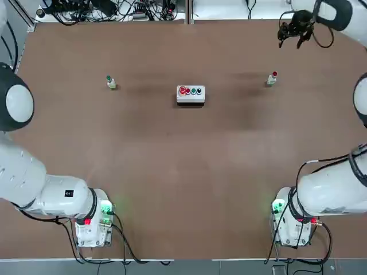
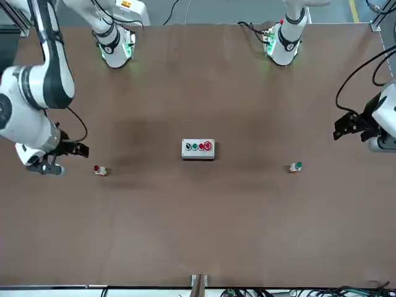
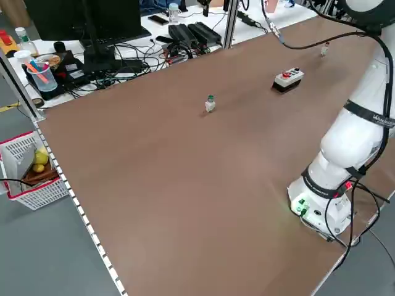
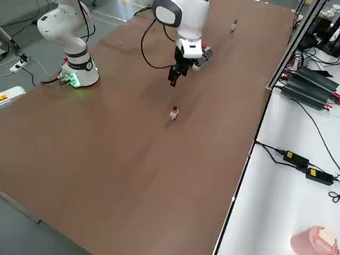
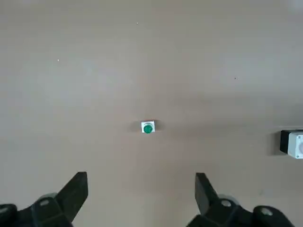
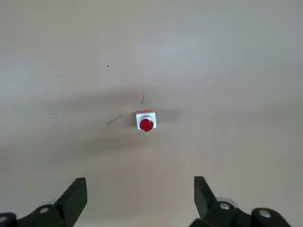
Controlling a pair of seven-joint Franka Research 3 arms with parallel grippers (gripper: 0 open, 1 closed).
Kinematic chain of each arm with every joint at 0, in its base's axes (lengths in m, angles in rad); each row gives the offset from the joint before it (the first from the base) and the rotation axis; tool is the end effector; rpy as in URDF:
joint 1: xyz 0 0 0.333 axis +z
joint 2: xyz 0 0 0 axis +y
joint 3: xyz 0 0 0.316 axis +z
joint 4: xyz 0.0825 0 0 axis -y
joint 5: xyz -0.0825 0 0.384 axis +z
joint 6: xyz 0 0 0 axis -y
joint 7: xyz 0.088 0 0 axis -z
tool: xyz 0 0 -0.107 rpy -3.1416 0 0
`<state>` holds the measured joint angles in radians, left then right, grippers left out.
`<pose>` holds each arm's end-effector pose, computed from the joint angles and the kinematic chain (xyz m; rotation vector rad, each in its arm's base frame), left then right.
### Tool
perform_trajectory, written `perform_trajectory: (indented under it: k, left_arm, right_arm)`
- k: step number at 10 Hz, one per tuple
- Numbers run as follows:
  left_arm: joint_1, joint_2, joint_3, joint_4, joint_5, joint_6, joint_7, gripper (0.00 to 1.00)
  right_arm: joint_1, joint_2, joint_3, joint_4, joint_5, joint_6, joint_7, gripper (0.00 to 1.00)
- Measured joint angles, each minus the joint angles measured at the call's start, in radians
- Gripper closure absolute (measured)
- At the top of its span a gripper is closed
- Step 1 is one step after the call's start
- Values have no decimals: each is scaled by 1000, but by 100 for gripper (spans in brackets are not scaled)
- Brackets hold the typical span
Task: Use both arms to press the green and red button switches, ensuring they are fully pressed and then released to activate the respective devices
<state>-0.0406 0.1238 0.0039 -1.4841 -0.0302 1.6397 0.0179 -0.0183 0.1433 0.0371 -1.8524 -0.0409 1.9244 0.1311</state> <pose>0.5985 -0.0252 0.6005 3.1101 -0.0825 0.0490 0.5908 0.0075 0.4379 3.0983 -0.1503 -0.1063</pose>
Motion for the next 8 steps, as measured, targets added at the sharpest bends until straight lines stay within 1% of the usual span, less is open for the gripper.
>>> perform_trajectory:
  k: [2,3,5,6,8]
  left_arm:
    - [0,-19,-1,34,0,-58,0,0]
    - [-1,-23,-2,50,0,-79,0,0]
    - [-3,-23,-4,55,0,-85,0,0]
    - [-3,-23,-6,55,0,-86,0,0]
    - [-5,-23,-7,55,0,-86,0,0]
  right_arm:
    - [-8,-66,-6,2,-2,-42,-50,0]
    - [-14,-95,-7,14,-2,-85,-68,0]
    - [-14,-139,-6,97,-2,-224,-72,0]
    - [-13,-156,-5,135,-2,-273,-72,0]
    - [-12,-187,-5,175,-1,-321,-64,0]
